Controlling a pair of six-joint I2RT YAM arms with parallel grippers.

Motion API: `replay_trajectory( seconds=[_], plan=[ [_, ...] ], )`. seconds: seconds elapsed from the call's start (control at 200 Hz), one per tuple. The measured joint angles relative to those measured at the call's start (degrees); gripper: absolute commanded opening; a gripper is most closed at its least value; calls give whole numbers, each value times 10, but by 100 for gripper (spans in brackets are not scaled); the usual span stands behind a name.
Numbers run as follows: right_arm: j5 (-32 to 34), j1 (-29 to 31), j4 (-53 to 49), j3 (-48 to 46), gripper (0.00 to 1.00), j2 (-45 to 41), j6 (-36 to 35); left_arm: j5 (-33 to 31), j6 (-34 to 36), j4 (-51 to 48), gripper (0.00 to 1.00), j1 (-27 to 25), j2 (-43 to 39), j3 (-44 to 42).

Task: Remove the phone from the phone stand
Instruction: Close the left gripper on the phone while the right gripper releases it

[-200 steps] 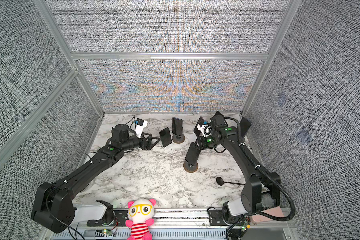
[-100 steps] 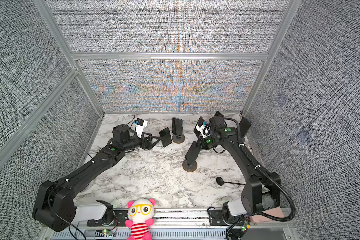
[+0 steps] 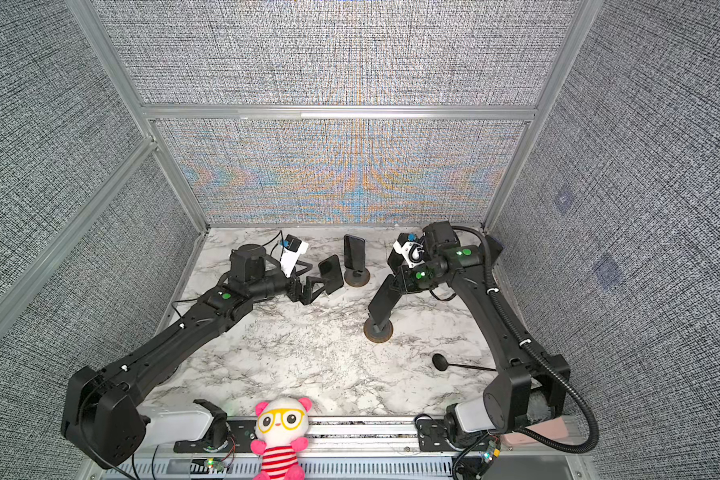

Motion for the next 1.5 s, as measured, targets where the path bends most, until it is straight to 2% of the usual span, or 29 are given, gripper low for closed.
replay_trajectory(
  seconds=[0.25, 0.49, 0.86, 1.376, 1.501],
  plan=[
    [-32, 23, -44, 76, 0, 30, 39, 2, 115, -104, 99, -67, 44, 77],
    [-49, 53, -54, 104, 0, 57, 78, -14, 174, -172, 99, -113, 103, 137],
    [-65, 82, -10, 87, 0, 59, 123, -25, 171, -183, 99, -120, 151, 151],
    [-66, 96, 41, 62, 0, 65, 149, -15, 156, -180, 99, -127, 164, 157],
    [-68, 97, 49, 57, 0, 65, 153, -17, 154, -180, 91, -127, 169, 158]
  ],
)
